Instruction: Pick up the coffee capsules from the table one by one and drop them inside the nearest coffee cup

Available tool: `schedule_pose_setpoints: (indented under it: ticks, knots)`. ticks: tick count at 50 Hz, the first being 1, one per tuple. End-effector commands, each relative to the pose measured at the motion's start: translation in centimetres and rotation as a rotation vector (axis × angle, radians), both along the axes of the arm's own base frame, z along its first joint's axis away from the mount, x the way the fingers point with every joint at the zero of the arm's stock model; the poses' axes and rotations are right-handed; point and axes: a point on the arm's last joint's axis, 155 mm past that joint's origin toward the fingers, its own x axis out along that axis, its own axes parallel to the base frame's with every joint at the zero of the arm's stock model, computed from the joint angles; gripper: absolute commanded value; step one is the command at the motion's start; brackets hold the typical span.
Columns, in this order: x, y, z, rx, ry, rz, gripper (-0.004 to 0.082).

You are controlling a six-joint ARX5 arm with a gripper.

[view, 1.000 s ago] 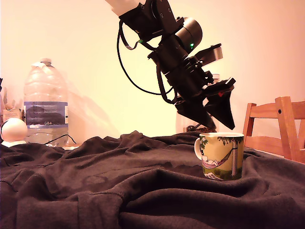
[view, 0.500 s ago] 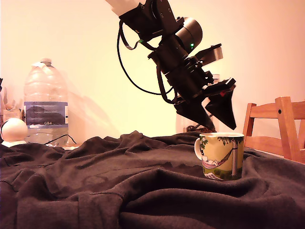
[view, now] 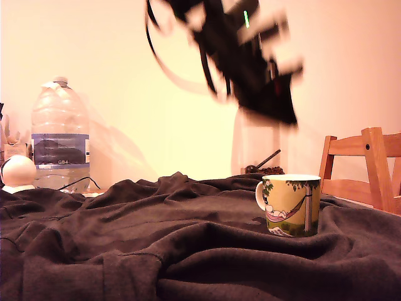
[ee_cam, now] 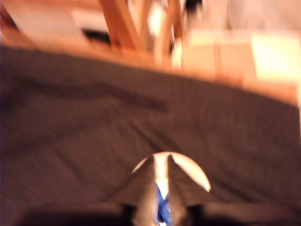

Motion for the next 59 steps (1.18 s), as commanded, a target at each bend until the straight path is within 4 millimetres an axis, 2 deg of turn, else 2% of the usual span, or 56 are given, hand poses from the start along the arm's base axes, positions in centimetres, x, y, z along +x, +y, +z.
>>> schedule_pose_setpoints:
  ticks: [1,14,25,32,42,48,59]
  knots:
    - [0.1,0.6,1.3,-0.018,-0.027,0.002,-0.0024]
    - [0.2,3.3,4.7,-0.091,-0.105,0.036,-0.0024]
    - [-1.0,6.9,6.1,-0.135,-0.137,0.059,-0.0024]
    - [-2.0,8.6,5.7,-0.145,-0.125,0.066,-0.0024]
    - [-2.7,11.0,4.2,-0.133,-0.094,0.103,-0.0024]
    - [-2.9,11.9,3.3,-0.128,-0.080,0.121,-0.0024]
    - [-2.9,12.4,3.2,-0.132,-0.073,0.135,-0.0024]
